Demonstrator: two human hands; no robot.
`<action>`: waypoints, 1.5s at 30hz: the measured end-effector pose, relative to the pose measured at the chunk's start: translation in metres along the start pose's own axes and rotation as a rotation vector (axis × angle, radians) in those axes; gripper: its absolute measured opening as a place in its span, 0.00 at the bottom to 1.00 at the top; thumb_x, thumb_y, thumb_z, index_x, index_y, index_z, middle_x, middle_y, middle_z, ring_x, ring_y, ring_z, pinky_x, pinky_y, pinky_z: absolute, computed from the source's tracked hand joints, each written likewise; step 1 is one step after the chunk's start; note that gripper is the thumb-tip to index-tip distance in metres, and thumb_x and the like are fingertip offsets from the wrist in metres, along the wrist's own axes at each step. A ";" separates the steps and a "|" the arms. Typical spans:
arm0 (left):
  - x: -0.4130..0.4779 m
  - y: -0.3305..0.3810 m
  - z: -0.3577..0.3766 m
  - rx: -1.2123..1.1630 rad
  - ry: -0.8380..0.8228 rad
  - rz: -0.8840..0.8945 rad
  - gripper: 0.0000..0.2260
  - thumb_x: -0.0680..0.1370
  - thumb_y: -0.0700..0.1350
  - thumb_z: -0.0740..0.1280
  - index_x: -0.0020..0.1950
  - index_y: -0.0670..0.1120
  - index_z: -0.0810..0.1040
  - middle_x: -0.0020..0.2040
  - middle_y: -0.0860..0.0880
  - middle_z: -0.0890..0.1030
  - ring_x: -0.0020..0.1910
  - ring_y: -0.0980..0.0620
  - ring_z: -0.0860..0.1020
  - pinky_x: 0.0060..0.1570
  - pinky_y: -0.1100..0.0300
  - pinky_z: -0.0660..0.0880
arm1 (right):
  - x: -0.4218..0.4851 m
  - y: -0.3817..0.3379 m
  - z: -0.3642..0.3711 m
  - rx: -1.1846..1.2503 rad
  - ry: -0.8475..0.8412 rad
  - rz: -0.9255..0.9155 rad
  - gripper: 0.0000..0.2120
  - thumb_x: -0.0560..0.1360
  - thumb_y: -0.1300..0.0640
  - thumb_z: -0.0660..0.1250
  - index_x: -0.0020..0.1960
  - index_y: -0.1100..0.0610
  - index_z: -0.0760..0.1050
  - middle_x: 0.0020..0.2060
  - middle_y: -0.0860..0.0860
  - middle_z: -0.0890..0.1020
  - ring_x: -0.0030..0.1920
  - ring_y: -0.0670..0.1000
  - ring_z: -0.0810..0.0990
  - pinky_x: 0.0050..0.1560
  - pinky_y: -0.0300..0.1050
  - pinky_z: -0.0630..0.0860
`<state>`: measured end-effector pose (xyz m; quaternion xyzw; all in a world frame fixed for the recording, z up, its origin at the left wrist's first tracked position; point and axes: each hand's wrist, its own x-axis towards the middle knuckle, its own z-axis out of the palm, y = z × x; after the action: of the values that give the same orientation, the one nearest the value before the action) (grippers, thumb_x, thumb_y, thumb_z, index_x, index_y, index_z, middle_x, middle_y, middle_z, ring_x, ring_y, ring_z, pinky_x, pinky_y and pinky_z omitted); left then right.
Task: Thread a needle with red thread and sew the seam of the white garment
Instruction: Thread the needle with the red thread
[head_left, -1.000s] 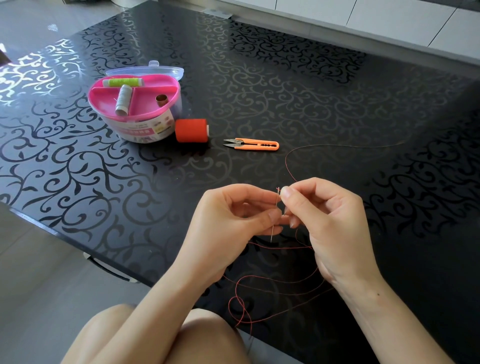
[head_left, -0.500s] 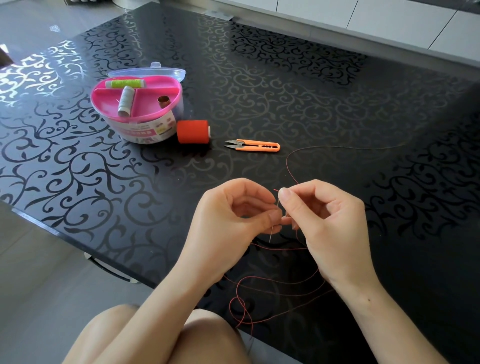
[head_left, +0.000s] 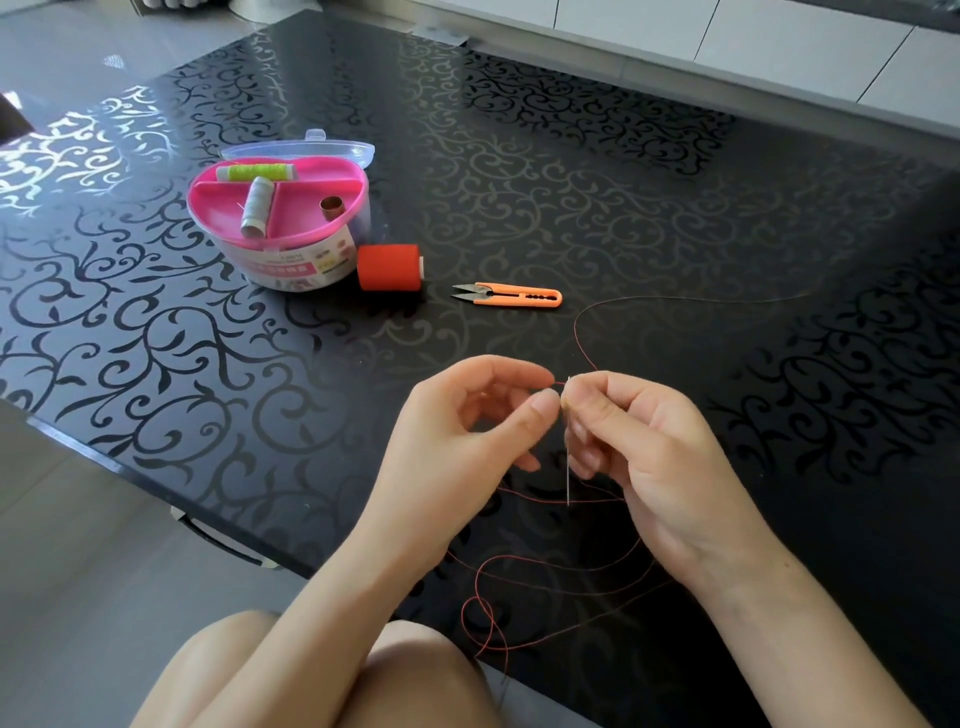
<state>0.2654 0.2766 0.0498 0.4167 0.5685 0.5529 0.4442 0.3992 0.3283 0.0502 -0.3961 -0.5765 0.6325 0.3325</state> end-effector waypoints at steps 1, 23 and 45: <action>0.000 0.001 0.000 0.014 0.001 0.026 0.04 0.75 0.42 0.70 0.48 0.47 0.83 0.37 0.49 0.81 0.34 0.57 0.78 0.37 0.65 0.76 | 0.000 0.000 0.000 0.019 -0.039 0.026 0.15 0.75 0.51 0.67 0.29 0.49 0.77 0.26 0.48 0.71 0.29 0.46 0.68 0.32 0.38 0.69; 0.023 0.008 -0.034 -0.365 0.408 -0.068 0.13 0.81 0.45 0.62 0.37 0.45 0.75 0.32 0.53 0.72 0.33 0.58 0.71 0.36 0.66 0.72 | 0.001 -0.004 -0.011 0.297 -0.507 0.405 0.14 0.74 0.50 0.66 0.33 0.55 0.69 0.28 0.47 0.68 0.26 0.41 0.61 0.24 0.32 0.59; -0.069 0.217 -0.074 0.175 0.079 0.442 0.08 0.79 0.42 0.65 0.55 0.49 0.81 0.53 0.53 0.84 0.55 0.58 0.80 0.54 0.66 0.74 | -0.066 -0.255 0.025 0.234 -0.658 0.338 0.19 0.58 0.59 0.82 0.36 0.58 0.71 0.25 0.47 0.66 0.22 0.41 0.62 0.19 0.31 0.60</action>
<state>0.2077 0.1997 0.2696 0.5460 0.5260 0.6013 0.2522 0.3988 0.2874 0.3116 -0.2208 -0.5028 0.8333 0.0636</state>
